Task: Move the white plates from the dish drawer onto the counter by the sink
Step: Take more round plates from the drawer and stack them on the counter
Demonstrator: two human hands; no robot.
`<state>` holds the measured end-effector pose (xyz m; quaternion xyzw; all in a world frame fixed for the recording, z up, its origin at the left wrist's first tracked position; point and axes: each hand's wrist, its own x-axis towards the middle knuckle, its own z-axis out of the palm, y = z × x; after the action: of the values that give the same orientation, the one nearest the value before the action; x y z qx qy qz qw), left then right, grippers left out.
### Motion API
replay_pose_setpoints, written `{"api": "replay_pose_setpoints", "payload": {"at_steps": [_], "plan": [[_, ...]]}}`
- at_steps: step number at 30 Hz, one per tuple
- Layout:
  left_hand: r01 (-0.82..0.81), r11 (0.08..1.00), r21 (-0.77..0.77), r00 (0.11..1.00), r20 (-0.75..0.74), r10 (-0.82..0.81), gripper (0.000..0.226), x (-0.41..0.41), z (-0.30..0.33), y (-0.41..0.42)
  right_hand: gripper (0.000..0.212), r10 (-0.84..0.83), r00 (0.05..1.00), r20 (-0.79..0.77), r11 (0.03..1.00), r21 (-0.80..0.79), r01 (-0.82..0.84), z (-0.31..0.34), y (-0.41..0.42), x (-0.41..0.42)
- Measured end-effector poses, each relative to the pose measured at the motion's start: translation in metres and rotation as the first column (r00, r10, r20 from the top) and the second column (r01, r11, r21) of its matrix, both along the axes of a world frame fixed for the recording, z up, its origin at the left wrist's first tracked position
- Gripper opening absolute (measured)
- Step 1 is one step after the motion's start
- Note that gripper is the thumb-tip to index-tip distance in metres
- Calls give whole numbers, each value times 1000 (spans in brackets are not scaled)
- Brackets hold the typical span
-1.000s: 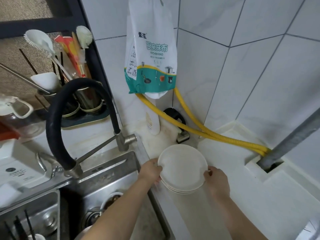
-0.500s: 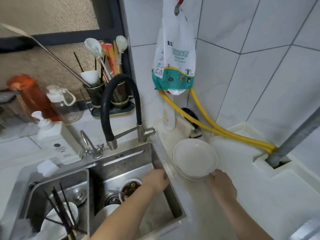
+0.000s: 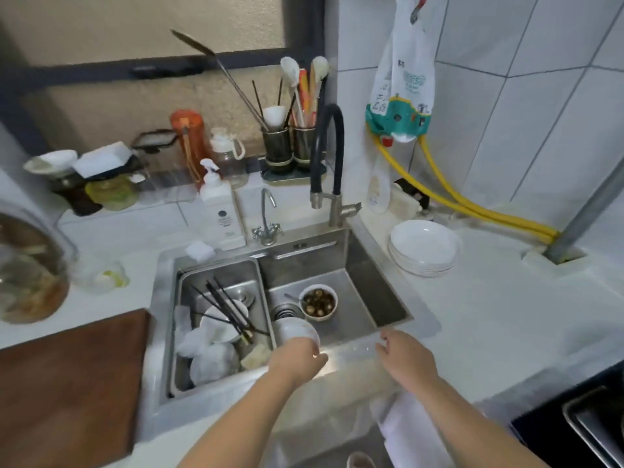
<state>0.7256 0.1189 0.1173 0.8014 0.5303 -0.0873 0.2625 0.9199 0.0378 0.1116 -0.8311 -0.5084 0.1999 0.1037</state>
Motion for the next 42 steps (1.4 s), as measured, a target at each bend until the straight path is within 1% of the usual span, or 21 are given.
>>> {"api": "replay_pose_setpoints", "payload": {"at_steps": [2, 7, 12, 15, 17, 19, 22, 25, 27, 30, 32, 35, 38, 42], "plan": [[-16, 999, 28, 1000, -26, 16, 40, -32, -4, -21, 32, 56, 998, 12, 998, -9, -56, -3, -18, -33], [-114, 993, 7, 993, -3, 114, 36, -93, -11, -68, 29, 191, 981, 18, 981, -47, -190, -9, -52, -97], [-224, 974, -21, 974, 20, 225, 31, -139, -15, -110, 28, 326, 943, 71, 945, -48, -324, -6, -75, -137], [-321, 947, -25, 947, 24, 322, 26, -164, -17, -135, 21, 406, 913, 41, 911, -99, -401, -7, -81, -154], [-389, 920, -38, 921, 3, 390, 25, -179, -18, -152, 18, 462, 886, 31, 883, -113, -456, -6, -87, -165], [-457, 888, -56, 890, -27, 456, 29, -192, -19, -171, 15, 514, 857, 18, 851, -133, -508, -6, -97, -173], [-544, 836, -77, 839, -42, 542, 25, -208, -22, -203, 15, 599, 801, -10, 791, -153, -593, -10, -115, -187], [-631, 773, -73, 776, -38, 630, 33, -223, -20, -233, 19, 661, 747, -71, 732, -154, -663, -21, -127, -207], [-678, 731, -74, 735, -36, 677, 36, -235, -18, -252, 19, 710, 700, -77, 685, -156, -711, -23, -136, -225], [-733, 675, -88, 680, -46, 732, 34, -257, -18, -275, 19, 759, 645, -91, 631, -144, -762, -25, -148, -255], [-768, 633, -95, 639, -51, 767, 32, -274, -20, -285, 23, 787, 613, -79, 599, -143, -788, -25, -153, -276], [-806, 584, -94, 591, -68, 804, 36, -302, -25, -297, 24, 821, 566, -78, 551, -150, -821, -27, -156, -309], [-828, 549, -111, 559, -83, 825, 37, -334, -32, -301, 27, 830, 545, -118, 522, -178, -834, -36, -153, -346], [-845, 507, -172, 528, -113, 842, 36, -383, -49, -300, 20, 829, 535, -161, 503, -203, -840, -53, -147, -398]]}}
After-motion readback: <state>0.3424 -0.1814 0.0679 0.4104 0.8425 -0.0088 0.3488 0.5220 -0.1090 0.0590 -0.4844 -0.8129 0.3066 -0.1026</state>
